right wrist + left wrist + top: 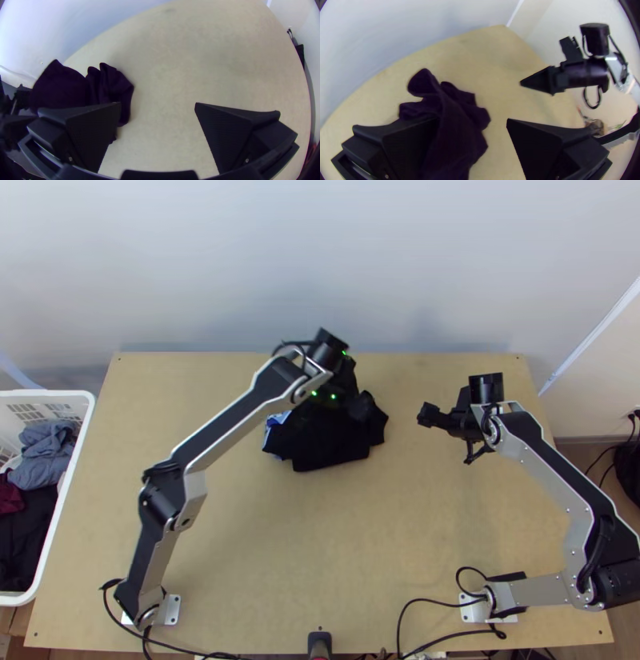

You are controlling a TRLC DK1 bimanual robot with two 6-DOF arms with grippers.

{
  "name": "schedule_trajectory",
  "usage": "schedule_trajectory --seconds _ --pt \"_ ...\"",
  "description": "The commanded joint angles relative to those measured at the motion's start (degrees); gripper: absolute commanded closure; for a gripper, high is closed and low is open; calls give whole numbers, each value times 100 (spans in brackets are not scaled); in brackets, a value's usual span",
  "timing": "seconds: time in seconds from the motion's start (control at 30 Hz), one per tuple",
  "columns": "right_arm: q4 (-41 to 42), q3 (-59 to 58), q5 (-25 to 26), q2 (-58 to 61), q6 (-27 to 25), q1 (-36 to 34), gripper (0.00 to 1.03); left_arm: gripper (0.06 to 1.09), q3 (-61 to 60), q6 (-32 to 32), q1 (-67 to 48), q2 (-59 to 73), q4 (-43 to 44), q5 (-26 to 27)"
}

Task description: Fold the t-shirt

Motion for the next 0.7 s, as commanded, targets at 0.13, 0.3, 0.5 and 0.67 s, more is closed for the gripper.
schedule_trajectory --seconds 0.13,0.3,0.5,0.67 --pt "-26 23 -21 -32 118 -84 3 9 121 574 -199 206 -76 -874" --pt "-18 -3 -21 56 135 -58 3 9 235 311 20 101 -67 -523" --pt "-114 260 164 117 100 285 3 9 218 -67 706 -303 -313 -57" --pt "-800 1042 357 117 39 997 3 9 59 117 1444 -594 -691 400"
